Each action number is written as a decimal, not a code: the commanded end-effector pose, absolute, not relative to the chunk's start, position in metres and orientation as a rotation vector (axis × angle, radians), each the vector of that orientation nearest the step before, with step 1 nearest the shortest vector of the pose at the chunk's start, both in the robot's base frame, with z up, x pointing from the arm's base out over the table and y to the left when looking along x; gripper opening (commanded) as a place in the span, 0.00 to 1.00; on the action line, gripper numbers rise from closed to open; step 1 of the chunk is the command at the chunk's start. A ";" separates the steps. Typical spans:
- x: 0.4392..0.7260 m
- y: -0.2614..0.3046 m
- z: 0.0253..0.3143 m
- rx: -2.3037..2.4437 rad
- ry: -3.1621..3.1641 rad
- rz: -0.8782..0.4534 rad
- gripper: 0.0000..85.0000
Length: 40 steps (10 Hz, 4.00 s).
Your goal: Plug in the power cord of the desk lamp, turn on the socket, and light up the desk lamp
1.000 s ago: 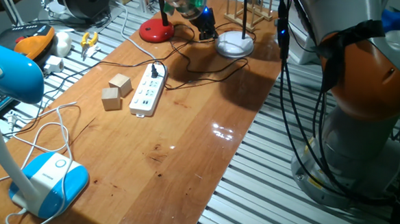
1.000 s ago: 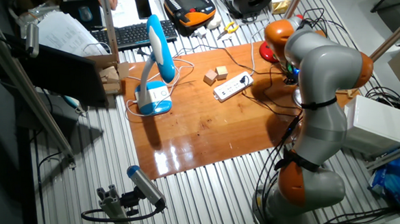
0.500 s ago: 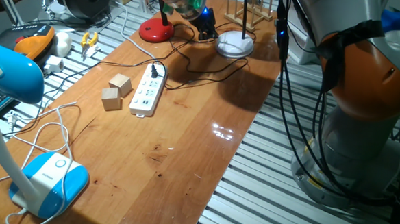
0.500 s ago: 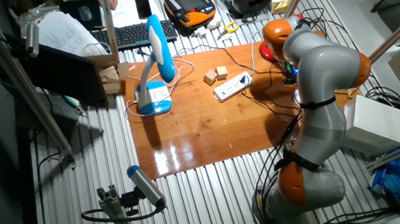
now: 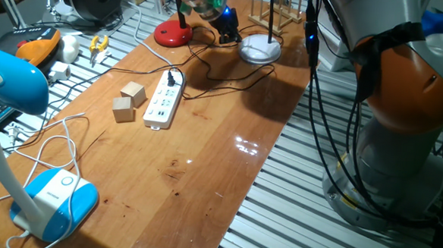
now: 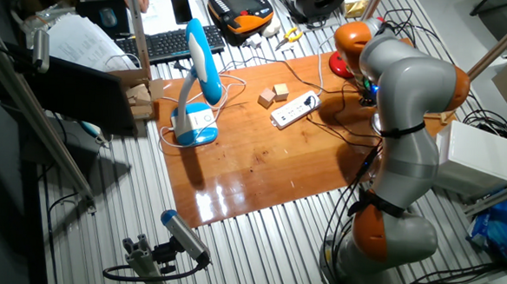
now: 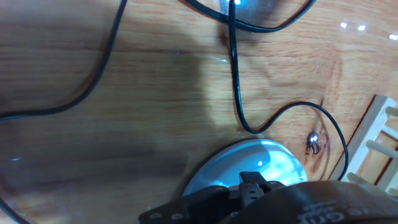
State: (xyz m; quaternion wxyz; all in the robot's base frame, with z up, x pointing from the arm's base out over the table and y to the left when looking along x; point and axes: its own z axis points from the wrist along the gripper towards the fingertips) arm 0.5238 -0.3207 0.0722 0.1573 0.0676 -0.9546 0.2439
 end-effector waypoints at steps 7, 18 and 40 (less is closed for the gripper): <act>0.523 -0.310 0.064 0.197 -2.742 0.691 0.00; 0.531 -0.275 0.076 0.172 -2.742 0.679 0.00; 0.527 -0.271 0.083 0.048 -2.721 0.634 0.00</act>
